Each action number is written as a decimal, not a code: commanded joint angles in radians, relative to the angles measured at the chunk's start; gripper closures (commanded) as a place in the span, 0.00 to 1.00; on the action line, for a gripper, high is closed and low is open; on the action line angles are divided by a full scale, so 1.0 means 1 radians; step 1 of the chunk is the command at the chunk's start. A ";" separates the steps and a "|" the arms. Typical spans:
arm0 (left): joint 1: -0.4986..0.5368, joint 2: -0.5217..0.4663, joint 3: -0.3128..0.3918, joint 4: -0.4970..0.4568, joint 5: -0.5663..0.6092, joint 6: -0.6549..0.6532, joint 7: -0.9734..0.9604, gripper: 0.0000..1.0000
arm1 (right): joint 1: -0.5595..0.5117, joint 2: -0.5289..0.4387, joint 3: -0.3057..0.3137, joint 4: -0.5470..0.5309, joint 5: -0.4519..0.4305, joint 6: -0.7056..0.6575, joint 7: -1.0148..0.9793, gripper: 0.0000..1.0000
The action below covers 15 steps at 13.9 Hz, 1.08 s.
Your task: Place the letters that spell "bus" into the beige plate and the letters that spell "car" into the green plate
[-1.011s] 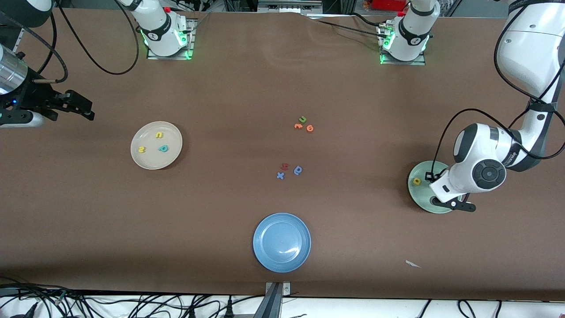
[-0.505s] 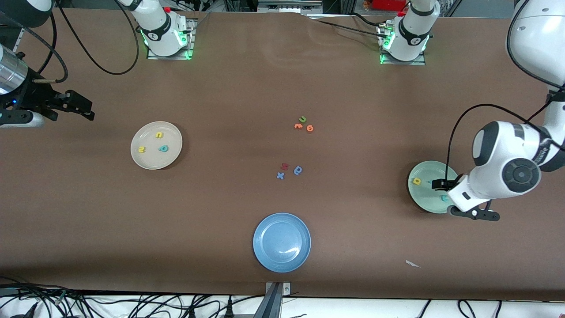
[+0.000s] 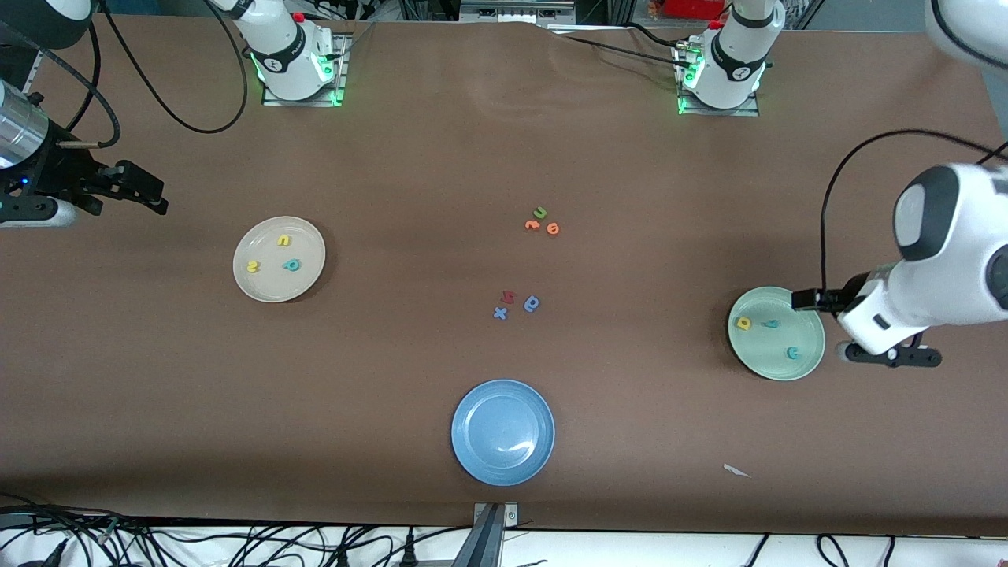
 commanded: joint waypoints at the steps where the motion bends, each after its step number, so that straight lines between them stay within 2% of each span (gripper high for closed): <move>1: -0.096 -0.164 0.129 -0.072 -0.093 -0.079 0.051 0.00 | -0.010 0.000 0.008 0.014 -0.008 -0.009 0.009 0.00; 4: -0.117 -0.266 0.145 -0.085 -0.095 -0.122 0.056 0.00 | -0.010 0.001 0.008 0.014 -0.009 -0.005 0.009 0.00; 6: -0.186 -0.317 0.224 -0.105 -0.098 -0.116 0.058 0.00 | -0.010 0.001 0.008 0.014 -0.008 -0.005 0.009 0.00; 8: -0.188 -0.354 0.225 -0.125 -0.098 -0.102 0.074 0.00 | -0.010 0.000 0.010 0.014 -0.017 -0.005 0.009 0.00; 12: -0.199 -0.377 0.225 -0.126 -0.096 -0.100 0.073 0.00 | -0.010 0.001 0.010 0.014 -0.014 -0.005 0.002 0.00; 15: -0.192 -0.354 0.222 -0.118 -0.098 -0.113 0.067 0.00 | -0.010 0.003 0.010 0.015 -0.016 -0.005 -0.006 0.00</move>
